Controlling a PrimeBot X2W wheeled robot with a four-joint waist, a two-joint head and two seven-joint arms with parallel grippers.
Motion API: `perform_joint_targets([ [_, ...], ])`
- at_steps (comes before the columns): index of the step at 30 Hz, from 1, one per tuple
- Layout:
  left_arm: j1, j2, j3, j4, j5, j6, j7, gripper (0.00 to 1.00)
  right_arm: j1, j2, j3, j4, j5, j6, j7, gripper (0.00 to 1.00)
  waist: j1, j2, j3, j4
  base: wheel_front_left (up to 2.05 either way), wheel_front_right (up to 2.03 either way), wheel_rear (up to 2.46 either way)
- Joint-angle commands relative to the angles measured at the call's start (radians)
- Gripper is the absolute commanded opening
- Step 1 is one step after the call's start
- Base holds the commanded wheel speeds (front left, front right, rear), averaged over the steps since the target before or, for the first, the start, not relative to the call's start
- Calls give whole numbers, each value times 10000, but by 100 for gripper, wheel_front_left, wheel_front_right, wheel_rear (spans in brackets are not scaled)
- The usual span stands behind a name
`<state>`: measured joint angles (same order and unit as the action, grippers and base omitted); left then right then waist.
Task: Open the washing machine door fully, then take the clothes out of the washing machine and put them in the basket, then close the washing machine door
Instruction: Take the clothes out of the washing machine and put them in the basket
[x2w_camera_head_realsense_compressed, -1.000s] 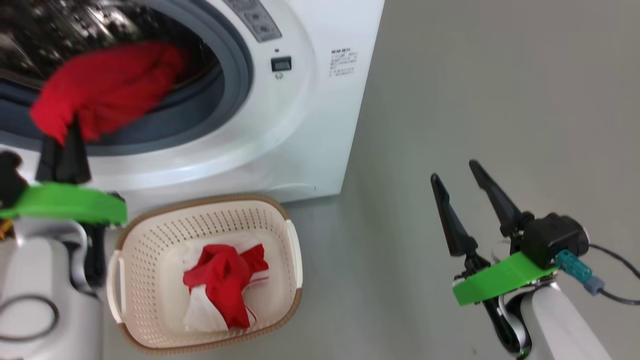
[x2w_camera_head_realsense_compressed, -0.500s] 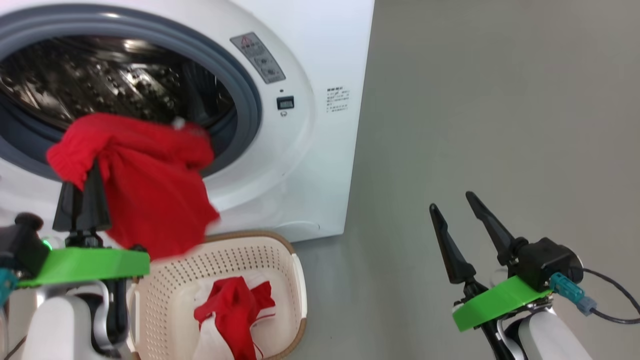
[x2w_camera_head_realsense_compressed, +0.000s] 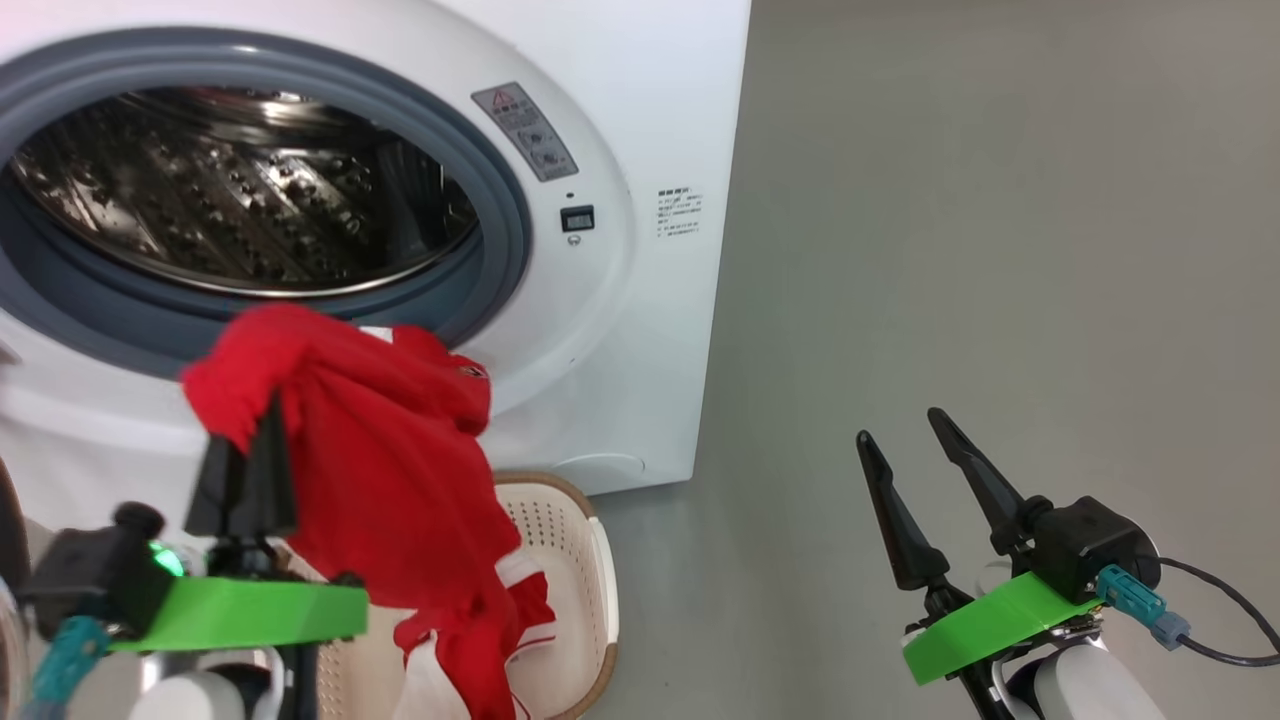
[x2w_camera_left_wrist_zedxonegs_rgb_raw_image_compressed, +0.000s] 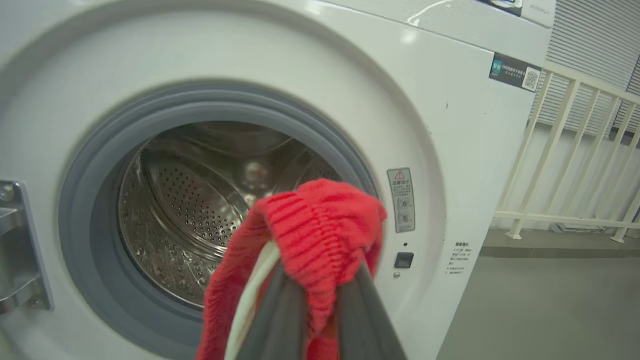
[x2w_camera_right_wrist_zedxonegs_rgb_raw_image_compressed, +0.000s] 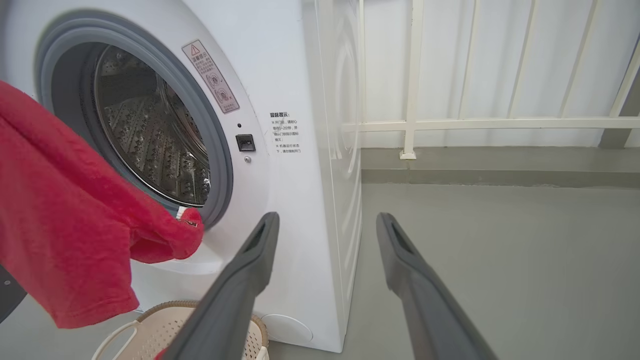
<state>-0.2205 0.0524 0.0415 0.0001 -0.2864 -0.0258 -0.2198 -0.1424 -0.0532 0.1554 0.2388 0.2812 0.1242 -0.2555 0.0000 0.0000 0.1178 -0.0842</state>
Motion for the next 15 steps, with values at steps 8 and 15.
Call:
perform_joint_targets([
  [8, -280, 55, -284, 1764, -348, 42, -6, 0, -451, 29, 283, -378, -52, 65, -63, 100, 0, 0, 999, 20, 0, 0, 0],
  [15, -1309, 20, -456, 4465, -738, -148, -189, 0, -822, 29, 293, -497, -49, 65, -63, 100, 0, 0, 1829, -140, 0, 0, 0],
])
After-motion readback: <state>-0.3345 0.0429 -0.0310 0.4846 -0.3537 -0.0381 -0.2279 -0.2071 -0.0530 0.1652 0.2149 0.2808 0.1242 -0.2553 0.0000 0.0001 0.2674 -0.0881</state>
